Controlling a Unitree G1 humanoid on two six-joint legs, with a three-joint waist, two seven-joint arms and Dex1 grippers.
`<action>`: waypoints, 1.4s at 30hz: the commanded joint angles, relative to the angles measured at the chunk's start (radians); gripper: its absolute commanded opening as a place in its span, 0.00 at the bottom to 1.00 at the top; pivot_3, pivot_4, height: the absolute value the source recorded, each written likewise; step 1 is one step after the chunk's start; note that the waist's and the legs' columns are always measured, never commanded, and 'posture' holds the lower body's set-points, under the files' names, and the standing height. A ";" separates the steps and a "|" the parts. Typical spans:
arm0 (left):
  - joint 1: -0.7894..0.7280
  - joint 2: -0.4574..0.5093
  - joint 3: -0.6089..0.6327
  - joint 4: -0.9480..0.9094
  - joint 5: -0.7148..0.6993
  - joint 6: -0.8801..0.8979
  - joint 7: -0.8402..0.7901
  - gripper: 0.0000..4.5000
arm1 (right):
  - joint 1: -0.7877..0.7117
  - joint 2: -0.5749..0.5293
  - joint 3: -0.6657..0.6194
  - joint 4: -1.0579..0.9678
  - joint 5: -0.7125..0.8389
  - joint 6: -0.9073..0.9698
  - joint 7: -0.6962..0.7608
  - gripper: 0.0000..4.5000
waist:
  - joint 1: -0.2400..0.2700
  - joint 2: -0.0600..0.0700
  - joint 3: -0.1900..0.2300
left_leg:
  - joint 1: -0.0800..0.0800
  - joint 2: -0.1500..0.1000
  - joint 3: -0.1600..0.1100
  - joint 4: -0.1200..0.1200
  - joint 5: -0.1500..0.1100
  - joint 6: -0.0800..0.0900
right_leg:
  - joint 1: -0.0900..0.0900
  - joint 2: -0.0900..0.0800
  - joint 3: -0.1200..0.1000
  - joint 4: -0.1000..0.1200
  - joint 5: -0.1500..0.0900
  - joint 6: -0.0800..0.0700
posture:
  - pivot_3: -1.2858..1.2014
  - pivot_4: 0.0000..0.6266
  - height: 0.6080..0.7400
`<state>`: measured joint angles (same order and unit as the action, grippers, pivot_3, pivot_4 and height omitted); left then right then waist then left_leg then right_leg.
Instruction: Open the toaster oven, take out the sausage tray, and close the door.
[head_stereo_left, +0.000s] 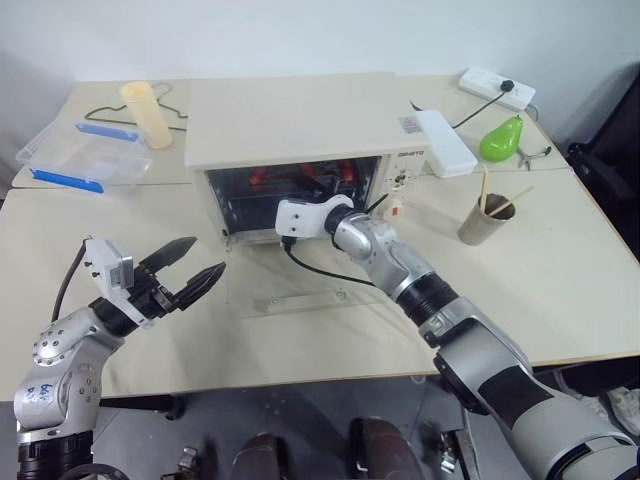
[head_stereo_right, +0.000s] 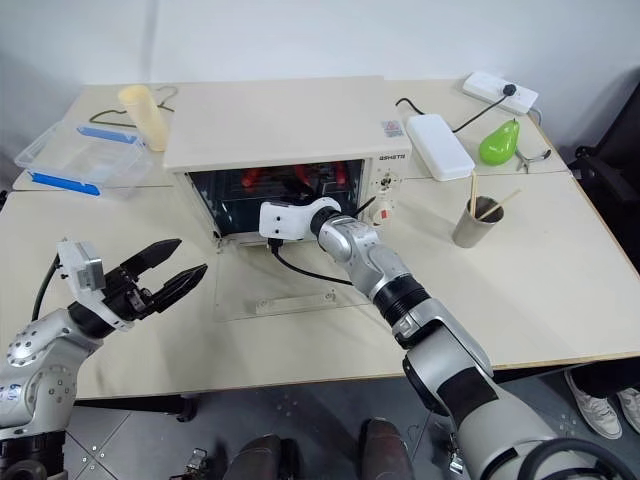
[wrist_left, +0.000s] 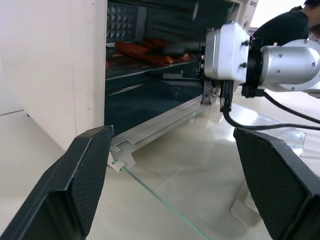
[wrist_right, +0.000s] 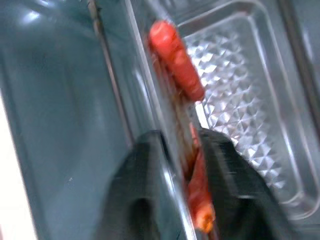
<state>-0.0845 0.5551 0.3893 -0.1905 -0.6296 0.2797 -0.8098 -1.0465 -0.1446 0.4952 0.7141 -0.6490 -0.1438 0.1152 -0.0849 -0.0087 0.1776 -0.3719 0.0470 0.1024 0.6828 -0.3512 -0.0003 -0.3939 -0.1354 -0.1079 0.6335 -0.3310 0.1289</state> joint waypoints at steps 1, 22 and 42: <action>-0.049 0.002 0.003 -0.012 -0.002 -0.034 0.008 0.92 | -0.033 0.000 -0.004 -0.042 -0.007 -0.036 -0.023 0.01 | 0.000 -0.001 0.000 | 0.000 0.000 0.000 0.000 0.000 0.000 | 0.000 0.000 0.000 0.000 0.000 0.000 | 0.52 0.24 1.00; -0.370 0.050 -0.015 0.188 -0.038 0.042 -0.004 0.92 | 0.001 -0.068 -0.017 -0.216 0.005 -0.148 0.114 0.01 | -0.002 -0.001 0.000 | -0.002 0.000 -0.005 -0.001 0.000 0.000 | -0.001 0.001 -0.003 0.000 0.000 0.000 | 0.52 0.24 1.00; -0.321 0.072 -0.038 0.164 -0.075 0.188 -0.040 0.92 | 0.454 -0.298 -0.100 -0.793 0.104 -0.100 0.396 0.01 | 0.044 -0.002 0.000 | -0.003 -0.002 -0.007 0.002 0.000 -0.001 | 0.000 -0.001 -0.003 0.002 0.000 0.000 | 0.52 0.24 1.00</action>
<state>-0.4108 0.6071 0.3285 0.0122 -0.6791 0.4541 -0.8429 -0.6010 -0.4260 0.4344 -0.0209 -0.5621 -0.2411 0.5113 -0.0412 -0.0104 0.1777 -0.3745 0.0444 0.0956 0.6844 -0.3509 -0.0011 -0.3934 -0.1361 -0.1109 0.6351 -0.3309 0.1290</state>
